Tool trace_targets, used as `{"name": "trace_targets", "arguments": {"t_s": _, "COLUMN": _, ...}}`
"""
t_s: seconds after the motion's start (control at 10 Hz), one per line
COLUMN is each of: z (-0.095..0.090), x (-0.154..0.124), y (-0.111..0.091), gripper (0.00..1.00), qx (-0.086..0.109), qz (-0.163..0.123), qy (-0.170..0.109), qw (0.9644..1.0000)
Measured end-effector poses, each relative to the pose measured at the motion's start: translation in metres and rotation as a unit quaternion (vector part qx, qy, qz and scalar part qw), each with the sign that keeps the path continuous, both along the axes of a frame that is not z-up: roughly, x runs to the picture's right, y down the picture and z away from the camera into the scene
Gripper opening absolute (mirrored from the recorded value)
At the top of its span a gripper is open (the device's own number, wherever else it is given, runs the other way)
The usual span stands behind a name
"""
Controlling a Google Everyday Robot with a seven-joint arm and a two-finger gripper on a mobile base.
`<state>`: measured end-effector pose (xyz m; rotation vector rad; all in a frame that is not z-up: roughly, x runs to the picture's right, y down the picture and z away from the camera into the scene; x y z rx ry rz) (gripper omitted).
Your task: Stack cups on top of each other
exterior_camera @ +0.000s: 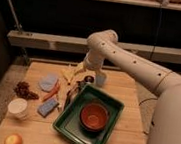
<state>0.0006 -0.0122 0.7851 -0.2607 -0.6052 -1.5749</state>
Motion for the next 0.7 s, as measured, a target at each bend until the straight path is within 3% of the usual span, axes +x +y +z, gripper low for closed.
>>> {"name": "trace_targets", "arguments": {"t_s": 0.4, "z": 0.003, "x": -0.001, "y": -0.001, "gripper": 0.8, "qx": -0.003, "qz": -0.009, "qy": -0.002, "qw": 0.9999}}
{"name": "trace_targets", "arguments": {"t_s": 0.7, "z": 0.023, "x": -0.014, "y": 0.009, "gripper": 0.8, "qx": -0.02, "qz": -0.039, "qy": -0.012, "qw": 0.999}}
